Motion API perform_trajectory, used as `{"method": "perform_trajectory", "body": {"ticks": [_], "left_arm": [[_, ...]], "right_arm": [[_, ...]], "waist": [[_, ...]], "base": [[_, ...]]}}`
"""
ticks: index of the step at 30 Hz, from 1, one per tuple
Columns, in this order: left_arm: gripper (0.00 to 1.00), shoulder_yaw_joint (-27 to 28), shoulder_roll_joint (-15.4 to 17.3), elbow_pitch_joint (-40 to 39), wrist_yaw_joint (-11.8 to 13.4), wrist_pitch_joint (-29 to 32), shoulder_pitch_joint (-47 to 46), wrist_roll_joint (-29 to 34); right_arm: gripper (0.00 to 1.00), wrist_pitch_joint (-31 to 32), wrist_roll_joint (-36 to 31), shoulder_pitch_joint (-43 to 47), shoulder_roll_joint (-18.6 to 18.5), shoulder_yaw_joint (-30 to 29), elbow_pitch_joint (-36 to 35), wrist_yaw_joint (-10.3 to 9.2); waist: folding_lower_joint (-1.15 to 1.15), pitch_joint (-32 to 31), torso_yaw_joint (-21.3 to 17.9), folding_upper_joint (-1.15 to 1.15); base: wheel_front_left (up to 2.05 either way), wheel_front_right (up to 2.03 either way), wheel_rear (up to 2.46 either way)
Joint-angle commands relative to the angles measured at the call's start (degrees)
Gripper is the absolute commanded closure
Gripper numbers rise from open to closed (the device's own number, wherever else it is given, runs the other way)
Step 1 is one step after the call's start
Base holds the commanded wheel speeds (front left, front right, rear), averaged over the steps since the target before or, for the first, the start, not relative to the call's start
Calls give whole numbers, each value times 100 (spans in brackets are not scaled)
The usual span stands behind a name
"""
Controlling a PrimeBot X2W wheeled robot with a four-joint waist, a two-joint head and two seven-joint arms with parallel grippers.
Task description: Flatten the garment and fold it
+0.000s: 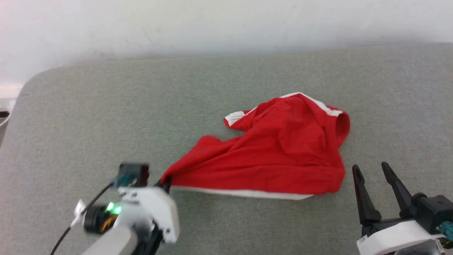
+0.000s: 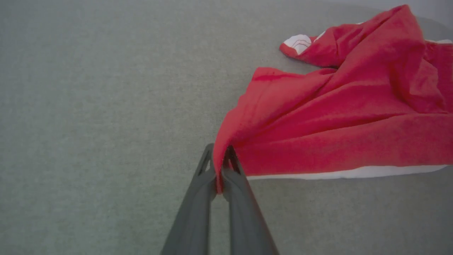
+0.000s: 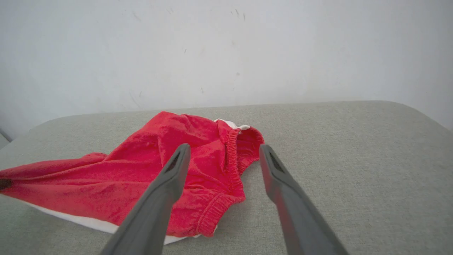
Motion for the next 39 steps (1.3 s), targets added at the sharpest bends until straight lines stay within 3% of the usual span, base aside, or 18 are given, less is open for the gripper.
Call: {"method": "perform_trajectory", "body": {"ticks": [1, 5, 9, 12, 13, 14, 15, 21, 25, 33, 38, 39], "left_arm": [[100, 134, 193, -392, 295, 27, 447, -140], [100, 393, 545, -1036, 902, 68, 1425, -417], [100, 542, 685, -1282, 1181, 80, 1989, -627], [100, 592, 675, -1296, 1174, 116, 2320, -864], [90, 609, 632, -1253, 1112, 109, 2358, -944], [34, 629, 587, -1215, 1073, 87, 2362, -990], [0, 634, 553, -1185, 1021, 66, 2335, -1009], [0, 855, 528, -1151, 776, -434, 1786, -742], [0, 693, 541, -1049, 439, -441, 1057, -413], [0, -267, 522, 83, -525, 868, -467, 56], [0, -627, 489, 803, -951, 1509, -912, 117], [8, -693, 476, 914, -1031, 1618, -970, 122]], "right_arm": [[0, 17, 9, 49, 10, 0, -35, 2], [0, 55, 0, 69, 10, 57, -29, 2], [0, 64, 1, 75, 10, 36, -37, 2], [0, 58, 18, 65, 10, 21, -35, 2], [0, 63, 26, 63, 10, 16, -42, 2], [0, 68, 33, 61, 10, 12, -48, 2], [0, 73, 39, 58, 10, 11, -50, 2], [0, 89, 40, 29, 10, -19, -66, 2], [0, 96, 35, -28, 10, -22, -100, 2], [0, 114, 44, -171, 11, 125, -67, 2], [0, 76, 92, -206, 11, 183, 19, 2], [0, 66, 103, -211, 11, 185, 38, 2]], "waist": [[1, -119, 133, 0], [1, -144, 119, 0], [1, -140, 118, 0], [1, -130, 118, 0], [1, -129, 124, 0], [1, -124, 131, 0], [1, -130, 137, 0], [1, -140, 155, 0], [1, -37, 135, 0], [1, 177, -91, 0], [1, 268, -266, 0], [1, 283, -286, 0]], "base": [[0, 0, 0], [0, 0, 0], [0, 0, 0], [0, 0, 0], [0, 0, 0], [0, 0, 0], [0, 0, 0], [0, 0, 0], [0, 0, 0], [0, 0, 0], [0, 0, 0], [0, 0, 0]]}}
